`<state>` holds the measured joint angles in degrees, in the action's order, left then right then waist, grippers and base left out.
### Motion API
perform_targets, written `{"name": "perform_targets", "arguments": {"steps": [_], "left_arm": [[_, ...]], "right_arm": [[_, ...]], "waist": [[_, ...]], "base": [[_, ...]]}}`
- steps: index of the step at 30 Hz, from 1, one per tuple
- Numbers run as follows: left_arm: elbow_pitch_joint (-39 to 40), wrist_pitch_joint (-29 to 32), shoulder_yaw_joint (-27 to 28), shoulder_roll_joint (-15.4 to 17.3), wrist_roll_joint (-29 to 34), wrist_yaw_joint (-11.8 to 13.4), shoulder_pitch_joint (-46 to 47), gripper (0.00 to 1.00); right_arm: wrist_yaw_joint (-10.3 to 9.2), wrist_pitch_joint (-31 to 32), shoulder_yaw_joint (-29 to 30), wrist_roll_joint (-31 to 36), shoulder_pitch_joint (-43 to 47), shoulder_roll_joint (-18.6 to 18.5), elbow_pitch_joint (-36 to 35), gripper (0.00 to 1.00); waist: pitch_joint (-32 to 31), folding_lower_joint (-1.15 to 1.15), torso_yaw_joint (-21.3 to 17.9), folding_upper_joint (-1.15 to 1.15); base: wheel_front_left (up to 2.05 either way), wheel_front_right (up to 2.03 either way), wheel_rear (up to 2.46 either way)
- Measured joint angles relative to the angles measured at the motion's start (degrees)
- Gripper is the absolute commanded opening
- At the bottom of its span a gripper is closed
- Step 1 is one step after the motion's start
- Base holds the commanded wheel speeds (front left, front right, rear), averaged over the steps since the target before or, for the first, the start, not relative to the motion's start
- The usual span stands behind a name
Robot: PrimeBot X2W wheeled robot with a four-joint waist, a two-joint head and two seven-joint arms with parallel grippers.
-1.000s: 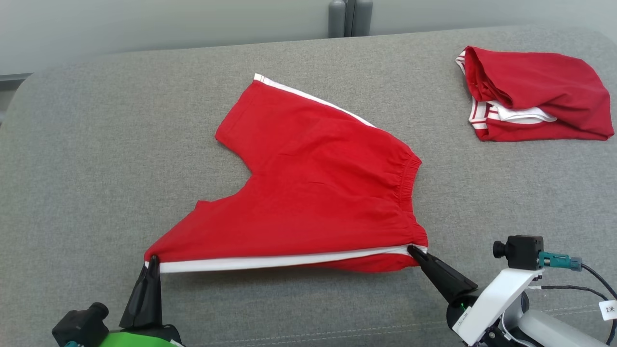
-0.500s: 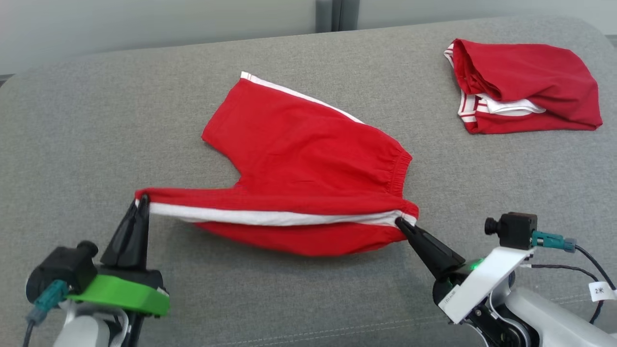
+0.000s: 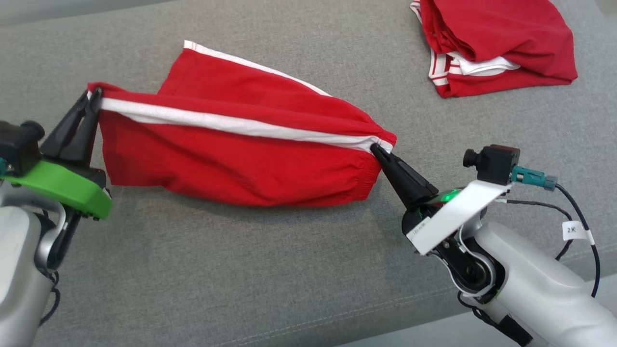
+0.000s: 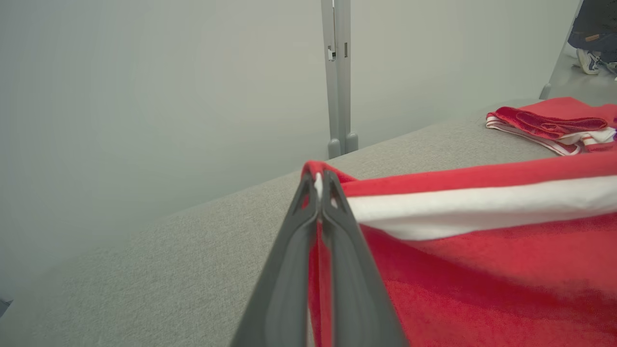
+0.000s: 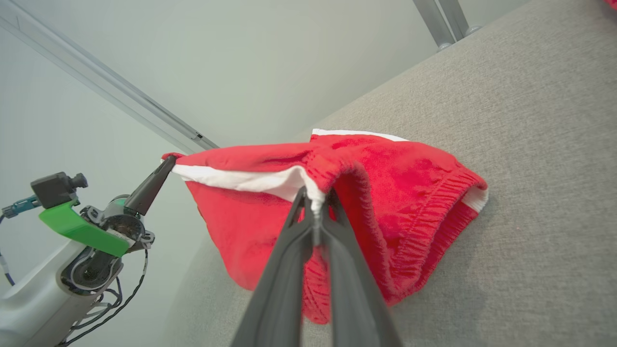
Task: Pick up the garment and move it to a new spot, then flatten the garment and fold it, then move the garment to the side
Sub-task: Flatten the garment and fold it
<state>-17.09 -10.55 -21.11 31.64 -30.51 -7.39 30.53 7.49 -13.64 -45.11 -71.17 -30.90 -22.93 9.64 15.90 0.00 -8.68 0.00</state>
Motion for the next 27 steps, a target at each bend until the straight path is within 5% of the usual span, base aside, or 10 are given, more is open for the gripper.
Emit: {"name": "perform_targets", "arguments": {"steps": [12,27], "left_arm": [[-9.4,4.4,-12.4,6.3,-5.9,0.0,16.9,0.0],[-18.6,5.3,-26.5,9.4,-12.0,0.0,32.7,0.0]], "right_arm": [[0.0,-0.8,0.1,0.7,-8.0,7.2,7.3,0.0],[0.0,-1.4,0.4,1.3,-12.3,12.0,8.6,0.0]], "waist": [[7.3,0.01,-5.6,0.0],[14.2,0.01,-11.3,0.0]], "base": [[0.0,0.0,0.0],[0.0,0.0,0.0]]}}
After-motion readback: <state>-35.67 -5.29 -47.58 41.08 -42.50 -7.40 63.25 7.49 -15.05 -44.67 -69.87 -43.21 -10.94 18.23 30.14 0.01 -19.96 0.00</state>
